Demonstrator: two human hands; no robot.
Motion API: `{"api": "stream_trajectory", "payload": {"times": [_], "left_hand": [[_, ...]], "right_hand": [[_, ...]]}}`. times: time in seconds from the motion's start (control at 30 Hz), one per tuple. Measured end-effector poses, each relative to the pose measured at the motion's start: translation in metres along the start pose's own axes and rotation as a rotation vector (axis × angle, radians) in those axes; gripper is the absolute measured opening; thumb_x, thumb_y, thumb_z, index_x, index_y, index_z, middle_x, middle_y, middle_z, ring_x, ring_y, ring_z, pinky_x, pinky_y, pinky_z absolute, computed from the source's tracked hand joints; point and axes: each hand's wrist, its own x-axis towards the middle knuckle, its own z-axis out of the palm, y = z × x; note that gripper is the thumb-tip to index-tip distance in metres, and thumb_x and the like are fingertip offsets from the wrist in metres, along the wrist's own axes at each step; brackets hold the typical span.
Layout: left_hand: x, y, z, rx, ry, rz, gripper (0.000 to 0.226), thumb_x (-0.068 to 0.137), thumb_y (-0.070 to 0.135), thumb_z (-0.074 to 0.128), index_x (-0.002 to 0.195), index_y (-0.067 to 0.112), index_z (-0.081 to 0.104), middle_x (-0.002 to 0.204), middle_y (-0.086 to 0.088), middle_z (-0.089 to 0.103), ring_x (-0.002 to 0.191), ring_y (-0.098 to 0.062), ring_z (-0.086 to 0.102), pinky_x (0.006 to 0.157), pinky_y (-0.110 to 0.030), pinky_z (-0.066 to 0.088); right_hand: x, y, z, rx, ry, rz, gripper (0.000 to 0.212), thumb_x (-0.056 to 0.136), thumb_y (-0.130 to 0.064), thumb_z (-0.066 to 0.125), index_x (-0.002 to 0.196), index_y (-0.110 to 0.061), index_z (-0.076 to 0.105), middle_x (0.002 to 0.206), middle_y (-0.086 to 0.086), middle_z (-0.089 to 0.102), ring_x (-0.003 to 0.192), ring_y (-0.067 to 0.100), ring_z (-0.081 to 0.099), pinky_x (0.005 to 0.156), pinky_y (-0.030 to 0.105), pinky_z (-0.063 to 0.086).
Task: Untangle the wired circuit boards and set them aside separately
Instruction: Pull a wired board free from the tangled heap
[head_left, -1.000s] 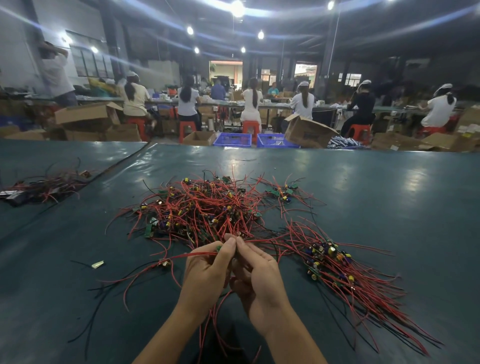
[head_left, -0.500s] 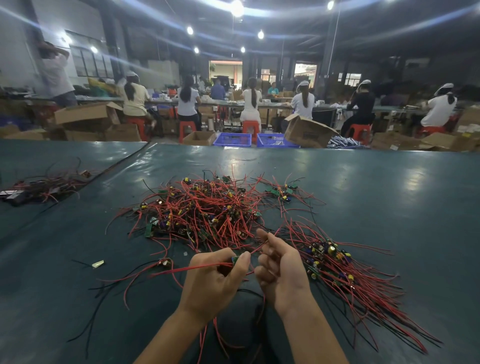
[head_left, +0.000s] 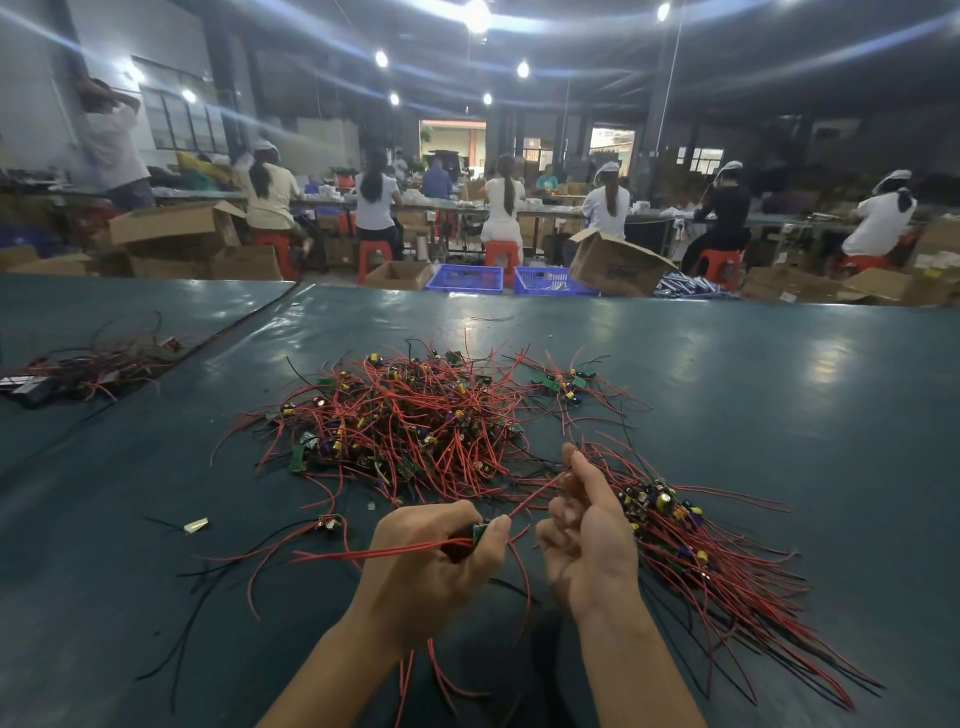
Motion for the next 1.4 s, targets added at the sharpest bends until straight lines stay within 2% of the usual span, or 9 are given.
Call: {"api": "stream_trajectory", "payload": {"times": [0.17,0.33,0.4,0.5,0.6,0.7,0.83,1.23,1.4], "left_hand": [[0.003,-0.002,-0.002,-0.146,0.041,-0.053,0.044,0.088,0.041,0.056,0.052,0.031,0.032,0.045,0.012,0.033,0.041,-0.004,0.032,0.046,-0.021,0.028],[-0.001,-0.004,0.003,-0.129,0.014,-0.059,0.049,0.088,0.043,0.054,0.050,0.015,0.042,0.045,0.002,0.040,0.040,-0.008,0.036,0.044,-0.027,0.031],[0.000,-0.004,0.002,-0.160,0.037,-0.108,0.047,0.087,0.046,0.055,0.050,0.019,0.043,0.044,0.003,0.040,0.041,-0.011,0.038,0.044,-0.028,0.033],[0.003,-0.007,0.000,-0.137,0.048,-0.162,0.051,0.087,0.052,0.052,0.056,0.011,0.051,0.047,-0.001,0.048,0.044,-0.019,0.045,0.046,-0.038,0.040],[0.003,-0.008,-0.002,-0.083,0.026,-0.145,0.050,0.088,0.053,0.047,0.066,0.012,0.063,0.055,0.003,0.058,0.049,-0.016,0.053,0.048,-0.040,0.044],[0.003,-0.009,-0.005,-0.004,-0.003,-0.099,0.049,0.088,0.053,0.046,0.065,0.013,0.062,0.054,0.004,0.056,0.049,-0.016,0.052,0.048,-0.041,0.044],[0.004,-0.009,-0.006,-0.009,-0.007,-0.085,0.050,0.087,0.050,0.050,0.055,0.011,0.050,0.048,0.003,0.046,0.044,-0.012,0.043,0.045,-0.038,0.040],[0.003,-0.002,-0.006,-0.077,-0.018,0.003,0.046,0.087,0.044,0.056,0.052,0.018,0.044,0.047,0.005,0.044,0.042,-0.010,0.041,0.044,-0.026,0.034],[0.006,0.000,-0.010,-0.374,0.036,-0.204,0.052,0.083,0.045,0.059,0.053,0.003,0.052,0.048,-0.013,0.050,0.042,-0.029,0.048,0.043,-0.036,0.039]], "right_hand": [[0.000,-0.003,-0.002,0.020,0.016,0.010,0.014,0.088,-0.018,0.068,0.076,-0.014,0.063,0.052,-0.007,0.046,0.036,0.004,0.028,0.033,0.017,0.024],[-0.001,-0.008,-0.004,0.151,-0.026,0.112,0.012,0.089,-0.021,0.066,0.079,-0.017,0.062,0.054,-0.007,0.047,0.032,0.003,0.024,0.029,0.016,0.021],[-0.005,-0.005,0.000,0.006,-0.086,0.114,0.016,0.087,-0.030,0.068,0.082,-0.015,0.064,0.056,-0.008,0.046,0.034,0.003,0.027,0.030,0.016,0.022],[-0.015,0.011,0.007,-0.341,-0.190,0.157,0.044,0.068,-0.046,0.076,0.089,-0.007,0.071,0.060,-0.006,0.046,0.044,0.007,0.035,0.037,0.018,0.029],[-0.025,0.024,0.011,-0.513,-0.275,0.219,0.029,0.077,-0.037,0.074,0.086,-0.011,0.078,0.065,-0.003,0.056,0.055,0.010,0.043,0.047,0.022,0.031],[-0.027,0.021,0.011,-0.491,-0.254,0.266,0.021,0.088,-0.024,0.062,0.083,-0.017,0.081,0.065,-0.002,0.066,0.057,0.010,0.055,0.039,0.019,0.033],[-0.021,0.010,0.010,-0.314,-0.262,0.309,0.023,0.092,-0.017,0.055,0.093,-0.006,0.075,0.052,-0.007,0.042,0.036,0.004,0.028,0.030,0.018,0.021],[0.006,-0.018,-0.010,-0.045,-0.095,0.092,0.023,0.096,-0.015,0.050,0.099,-0.005,0.071,0.052,-0.007,0.040,0.035,0.005,0.023,0.030,0.016,0.020],[-0.001,-0.012,-0.001,-0.270,-0.071,-0.139,0.015,0.095,-0.014,0.061,0.099,-0.018,0.075,0.075,-0.002,0.073,0.048,0.004,0.050,0.035,0.016,0.032]]}}
